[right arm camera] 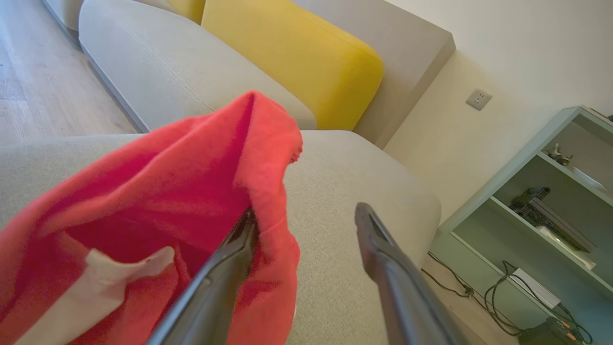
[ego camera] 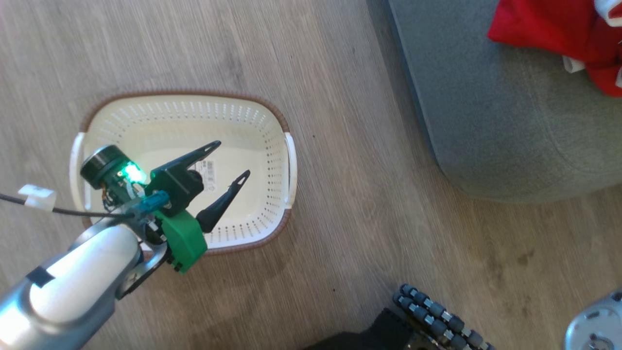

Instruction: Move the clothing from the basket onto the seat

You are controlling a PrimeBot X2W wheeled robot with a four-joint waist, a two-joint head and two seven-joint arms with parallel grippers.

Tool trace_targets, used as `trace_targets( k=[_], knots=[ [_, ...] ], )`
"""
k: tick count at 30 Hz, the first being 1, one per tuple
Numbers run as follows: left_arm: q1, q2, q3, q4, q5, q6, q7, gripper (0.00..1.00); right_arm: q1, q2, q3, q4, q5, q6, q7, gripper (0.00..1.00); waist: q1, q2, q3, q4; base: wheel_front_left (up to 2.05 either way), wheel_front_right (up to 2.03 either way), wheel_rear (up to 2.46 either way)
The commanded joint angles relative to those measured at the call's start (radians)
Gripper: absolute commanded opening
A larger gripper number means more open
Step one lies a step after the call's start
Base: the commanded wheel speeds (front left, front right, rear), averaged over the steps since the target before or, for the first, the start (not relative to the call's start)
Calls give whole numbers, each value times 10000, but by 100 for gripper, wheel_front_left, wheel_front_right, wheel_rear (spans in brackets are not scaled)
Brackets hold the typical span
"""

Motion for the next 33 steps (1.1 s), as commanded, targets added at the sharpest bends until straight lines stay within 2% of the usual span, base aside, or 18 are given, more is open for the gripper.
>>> trace_targets(
  k=[1,11,18,27,33],
  knots=[
    [-213,74,439,-71,-95,29,-125,100,287,-384,74,-129,-47,-4,-189,100,1,0,-300,80,0,0,0],
    [-247,-988,577,1480,-588,101,-585,100,962,-2117,659,1928,588,-4,-1251,100,1,0,-1911,587,0,0,0],
    [-263,-1696,936,2801,-999,127,-915,100,1115,-3304,1788,2897,1422,-4,-1735,100,1,0,-3039,1233,0,0,0],
    [-114,-2326,1596,4064,-1249,159,-1080,100,1205,-3476,2971,3114,1909,-4,-1780,100,1,0,-3977,2126,0,0,0],
    [263,-2459,2554,4310,-1066,186,-1089,100,1248,-3275,3887,3676,2071,-4,-2311,100,1,0,-4430,2719,0,0,0]
  ],
)
